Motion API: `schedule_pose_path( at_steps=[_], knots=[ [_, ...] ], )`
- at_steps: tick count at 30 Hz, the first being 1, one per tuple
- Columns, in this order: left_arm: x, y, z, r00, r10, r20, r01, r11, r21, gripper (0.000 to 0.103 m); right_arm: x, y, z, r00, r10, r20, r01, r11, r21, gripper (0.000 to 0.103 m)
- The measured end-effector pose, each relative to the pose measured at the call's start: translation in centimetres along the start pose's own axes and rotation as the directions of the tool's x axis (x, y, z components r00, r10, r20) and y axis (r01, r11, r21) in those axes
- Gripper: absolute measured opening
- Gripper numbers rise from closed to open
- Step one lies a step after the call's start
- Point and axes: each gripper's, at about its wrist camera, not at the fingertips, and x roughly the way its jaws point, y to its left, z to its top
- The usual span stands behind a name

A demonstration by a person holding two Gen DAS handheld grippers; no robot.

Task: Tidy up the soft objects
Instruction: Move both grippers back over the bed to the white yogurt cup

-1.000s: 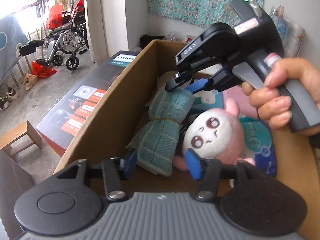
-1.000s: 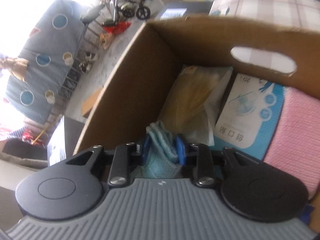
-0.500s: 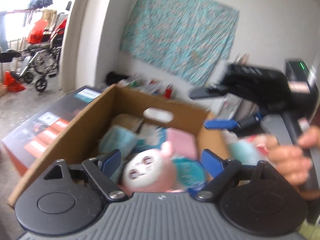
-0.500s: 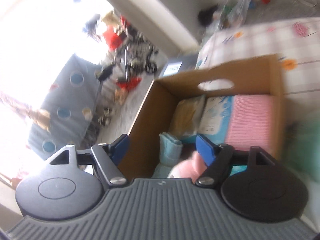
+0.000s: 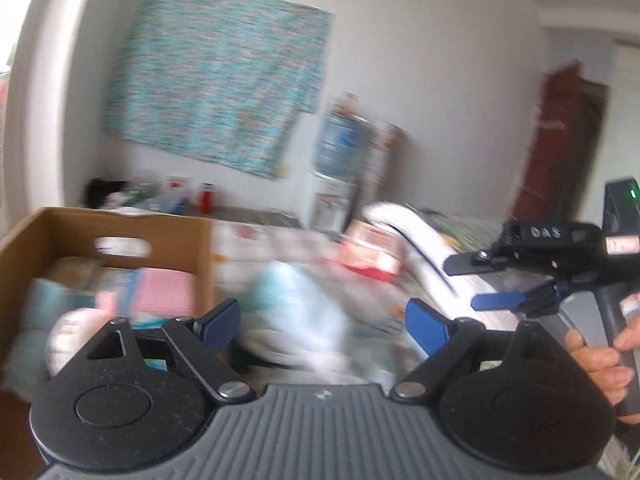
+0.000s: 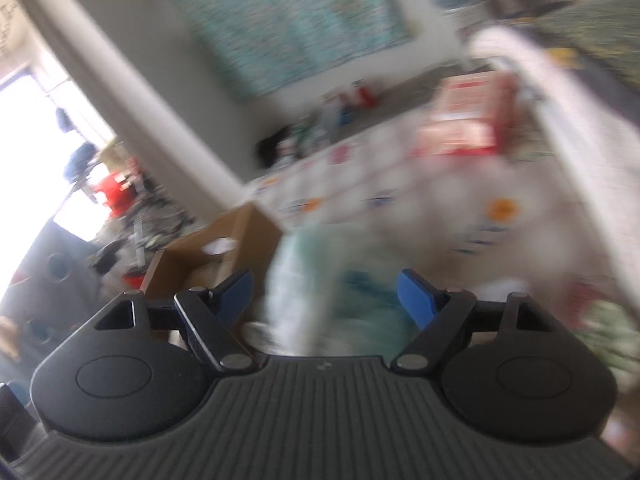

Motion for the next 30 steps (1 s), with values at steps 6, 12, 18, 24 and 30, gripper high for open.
schedule_pose_path(
  at_steps=[6,12,18,24,30],
  knots=[
    [4.5,-6.6,-3.2,0.995,-0.064,-0.075,0.07,0.994,0.089,0.09,-2.0,-5.4,-1.7,0.994,-0.106,-0.012,0.106,0.994,0.031,0.08],
    [7.9,-9.1,-5.9,0.99,-0.038,-0.139,0.059,0.986,0.156,0.089,-0.6,-7.4,-1.4,0.985,-0.152,-0.084,0.151,0.988,-0.014,0.08],
    [8.4,-8.4,-6.9,0.984,0.002,-0.181,0.024,0.989,0.145,0.089,4.7,-8.4,-0.1,0.967,-0.174,-0.185,0.168,0.985,-0.047,0.08],
    [8.6,-7.8,-6.9,0.977,0.019,-0.211,0.01,0.991,0.133,0.089,9.7,-8.6,0.4,0.94,-0.221,-0.26,0.196,0.973,-0.118,0.08],
    [9.0,-7.6,-7.2,0.975,0.018,-0.222,0.011,0.991,0.132,0.089,12.3,-9.0,0.0,0.919,-0.245,-0.309,0.212,0.968,-0.137,0.078]
  ],
)
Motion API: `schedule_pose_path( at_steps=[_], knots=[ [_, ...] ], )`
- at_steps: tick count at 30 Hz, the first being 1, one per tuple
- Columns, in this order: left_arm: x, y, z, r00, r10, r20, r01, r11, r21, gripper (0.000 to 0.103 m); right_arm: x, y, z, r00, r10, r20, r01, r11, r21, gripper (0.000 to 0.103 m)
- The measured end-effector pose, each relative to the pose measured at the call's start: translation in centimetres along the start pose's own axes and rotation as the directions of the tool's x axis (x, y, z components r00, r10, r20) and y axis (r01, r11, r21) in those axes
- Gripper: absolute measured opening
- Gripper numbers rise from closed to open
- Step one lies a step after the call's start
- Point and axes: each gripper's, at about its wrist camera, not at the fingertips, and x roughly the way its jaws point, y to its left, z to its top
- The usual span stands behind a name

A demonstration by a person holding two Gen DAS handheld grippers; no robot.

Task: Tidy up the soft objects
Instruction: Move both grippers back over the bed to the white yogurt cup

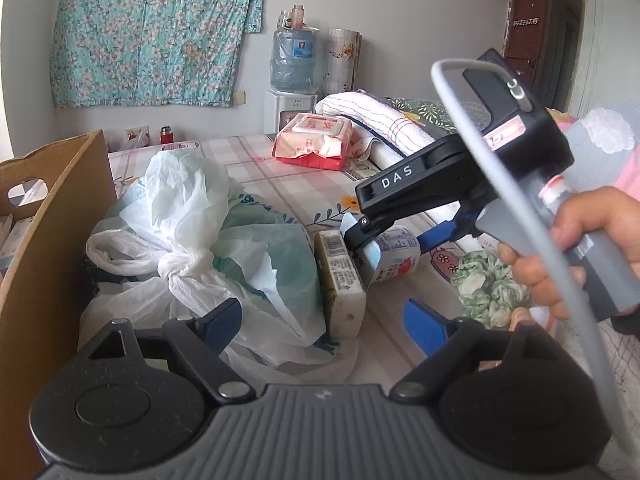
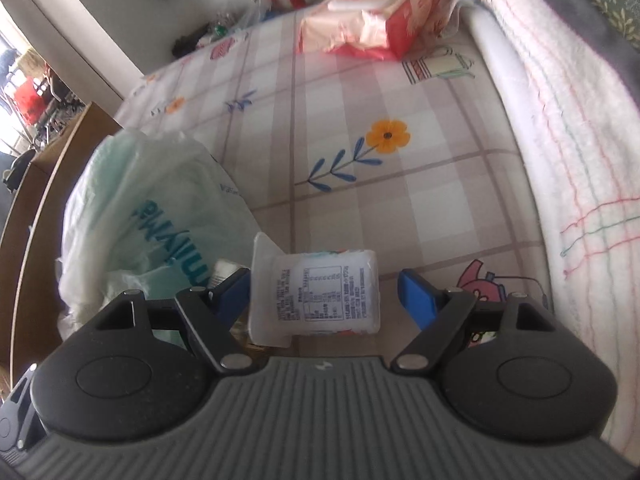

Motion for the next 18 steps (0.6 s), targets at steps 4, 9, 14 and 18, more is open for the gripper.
schedule_pose_path(
  at_steps=[4,9,14,18],
  knots=[
    [0.1,0.1,0.0,1.0,-0.004,-0.001,0.004,1.0,-0.007,0.089,0.3,-1.2,-0.3,0.997,0.081,-0.001,-0.08,0.993,0.086,0.07],
    [-0.1,0.1,0.0,1.0,-0.015,0.002,0.015,1.0,-0.014,0.09,-0.1,-3.4,-0.7,0.984,0.18,-0.017,-0.171,0.958,0.229,0.069],
    [0.1,-0.3,-0.2,1.0,-0.028,-0.004,0.028,1.0,-0.013,0.09,0.3,-5.0,-1.9,0.941,0.319,-0.109,-0.269,0.905,0.331,0.072],
    [0.3,-0.9,-0.2,1.0,-0.023,-0.002,0.023,1.0,0.0,0.09,-0.7,-5.8,-2.1,0.948,0.302,-0.102,-0.251,0.904,0.347,0.074]
  ],
)
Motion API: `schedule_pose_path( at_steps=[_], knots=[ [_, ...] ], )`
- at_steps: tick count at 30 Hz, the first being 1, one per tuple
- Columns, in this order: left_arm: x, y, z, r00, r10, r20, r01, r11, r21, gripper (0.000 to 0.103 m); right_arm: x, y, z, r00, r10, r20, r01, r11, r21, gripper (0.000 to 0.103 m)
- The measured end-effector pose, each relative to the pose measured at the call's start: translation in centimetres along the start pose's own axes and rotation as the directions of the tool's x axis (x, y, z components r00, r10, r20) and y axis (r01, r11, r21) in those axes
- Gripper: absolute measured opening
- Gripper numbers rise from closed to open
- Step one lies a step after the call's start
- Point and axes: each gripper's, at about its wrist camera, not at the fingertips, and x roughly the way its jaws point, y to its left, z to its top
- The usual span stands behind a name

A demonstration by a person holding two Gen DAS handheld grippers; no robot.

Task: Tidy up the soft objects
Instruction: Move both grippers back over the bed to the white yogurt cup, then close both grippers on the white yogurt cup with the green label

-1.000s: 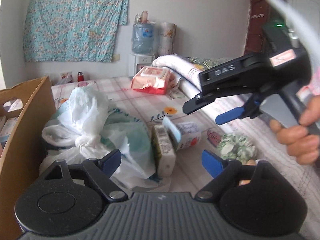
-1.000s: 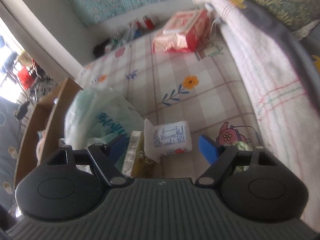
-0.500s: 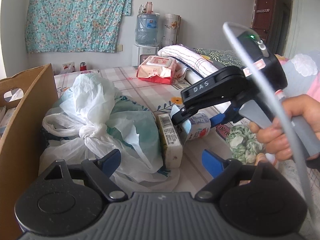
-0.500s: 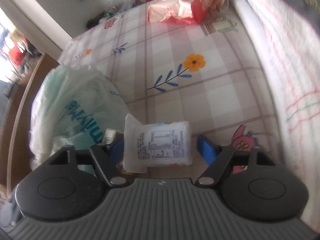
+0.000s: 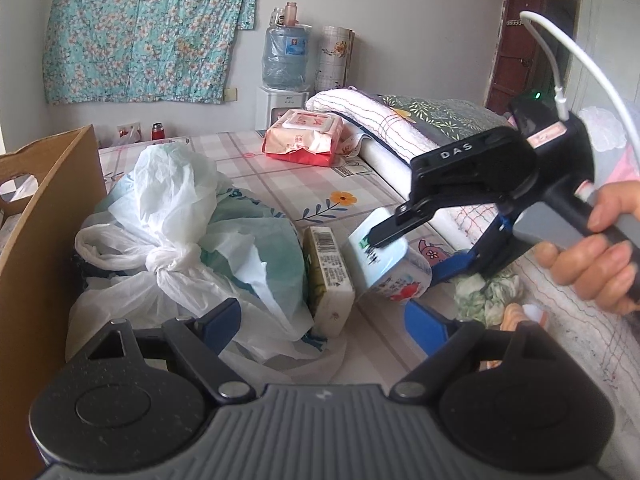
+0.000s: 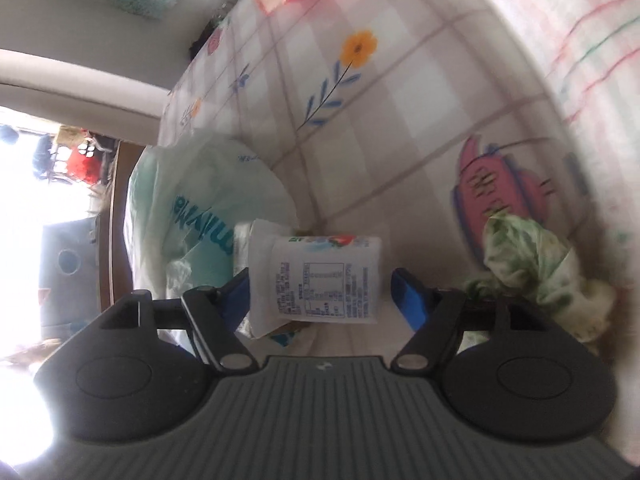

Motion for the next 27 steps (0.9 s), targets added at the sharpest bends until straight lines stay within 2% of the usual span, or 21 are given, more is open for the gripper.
schedule_pose_path(
  at_steps=[3,6,10,14,21,27],
  knots=[
    [0.4,-0.6,0.1,1.0,0.003,0.004,-0.003,1.0,0.011,0.09,-1.7,0.7,-0.1,0.994,-0.081,0.075,0.086,0.995,-0.054,0.075],
    [0.7,-1.2,0.2,1.0,0.002,0.009,-0.002,1.0,0.028,0.09,-2.8,0.7,-0.3,0.983,-0.126,0.132,0.138,0.987,-0.082,0.073],
    [0.6,-1.8,0.1,1.0,0.007,0.01,-0.007,0.998,0.062,0.09,-3.7,0.4,-0.5,0.981,-0.107,0.159,0.122,0.988,-0.093,0.058],
    [0.0,-2.4,-0.1,0.999,0.03,0.016,-0.031,0.995,0.095,0.09,-4.0,0.2,-0.5,0.98,-0.087,0.182,0.108,0.988,-0.109,0.051],
    [-1.6,-3.9,0.1,0.995,0.076,0.059,-0.086,0.978,0.192,0.09,-4.4,-0.6,-0.5,0.979,-0.057,0.197,0.078,0.992,-0.103,0.049],
    [0.2,-6.6,1.2,0.997,0.05,0.063,-0.066,0.955,0.288,0.089,-5.2,-1.3,-1.0,0.979,-0.017,0.202,0.036,0.995,-0.089,0.049]
  ],
)
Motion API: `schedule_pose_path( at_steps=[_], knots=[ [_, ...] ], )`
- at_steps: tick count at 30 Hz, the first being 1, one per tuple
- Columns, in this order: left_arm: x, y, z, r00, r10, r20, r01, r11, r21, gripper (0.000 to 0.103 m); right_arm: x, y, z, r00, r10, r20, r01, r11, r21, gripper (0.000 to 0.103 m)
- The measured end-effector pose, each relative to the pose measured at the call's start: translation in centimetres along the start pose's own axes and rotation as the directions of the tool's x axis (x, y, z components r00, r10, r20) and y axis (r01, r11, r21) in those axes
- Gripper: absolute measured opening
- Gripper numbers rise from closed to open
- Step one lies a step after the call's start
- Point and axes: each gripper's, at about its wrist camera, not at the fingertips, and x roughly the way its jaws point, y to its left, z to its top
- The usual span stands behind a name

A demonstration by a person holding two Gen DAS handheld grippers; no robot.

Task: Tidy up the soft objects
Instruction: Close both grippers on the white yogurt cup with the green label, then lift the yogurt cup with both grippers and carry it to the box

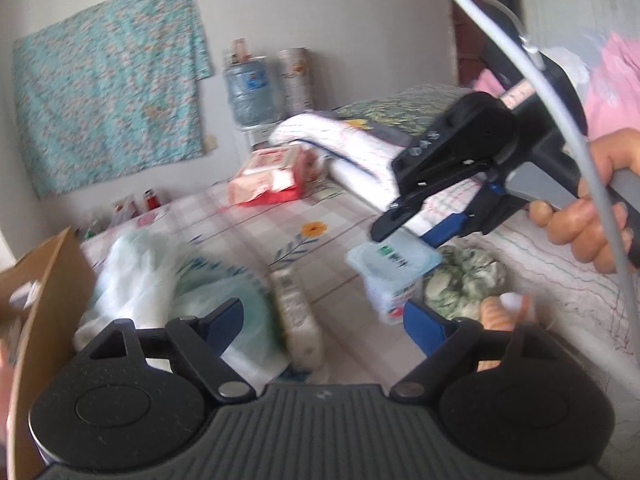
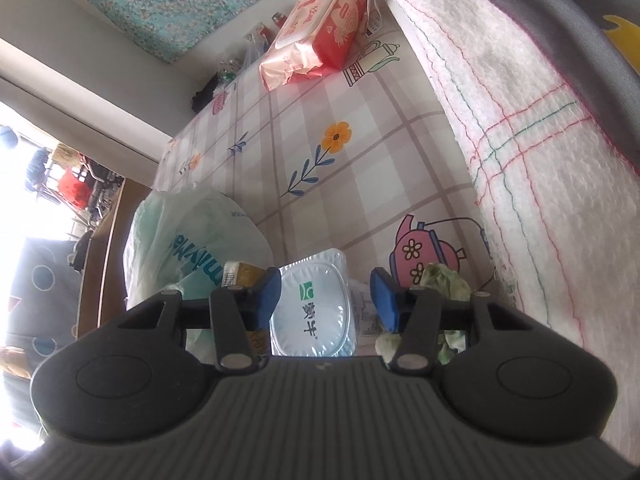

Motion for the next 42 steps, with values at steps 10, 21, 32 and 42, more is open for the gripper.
schedule_pose_path(
  at_steps=[10,21,32,42],
  knots=[
    [6.2,-3.5,1.5,0.993,-0.063,-0.096,0.069,0.996,0.061,0.067,0.2,-0.3,-0.1,0.999,0.032,-0.022,-0.031,0.999,0.017,0.049],
    [9.1,-3.8,1.3,0.985,-0.107,-0.136,0.108,0.994,-0.001,0.043,1.0,-1.1,-0.2,0.997,0.055,-0.048,-0.053,0.997,0.051,0.043],
    [7.6,-3.8,1.8,0.99,-0.104,-0.095,0.102,0.994,-0.027,0.042,0.2,-0.2,-0.7,0.998,0.053,-0.026,-0.052,0.997,0.054,0.039],
    [2.2,-2.4,4.0,0.999,-0.04,0.031,0.042,0.998,-0.047,0.042,-3.3,4.4,-0.6,0.994,0.108,0.03,-0.108,0.994,-0.003,0.039]
  ],
)
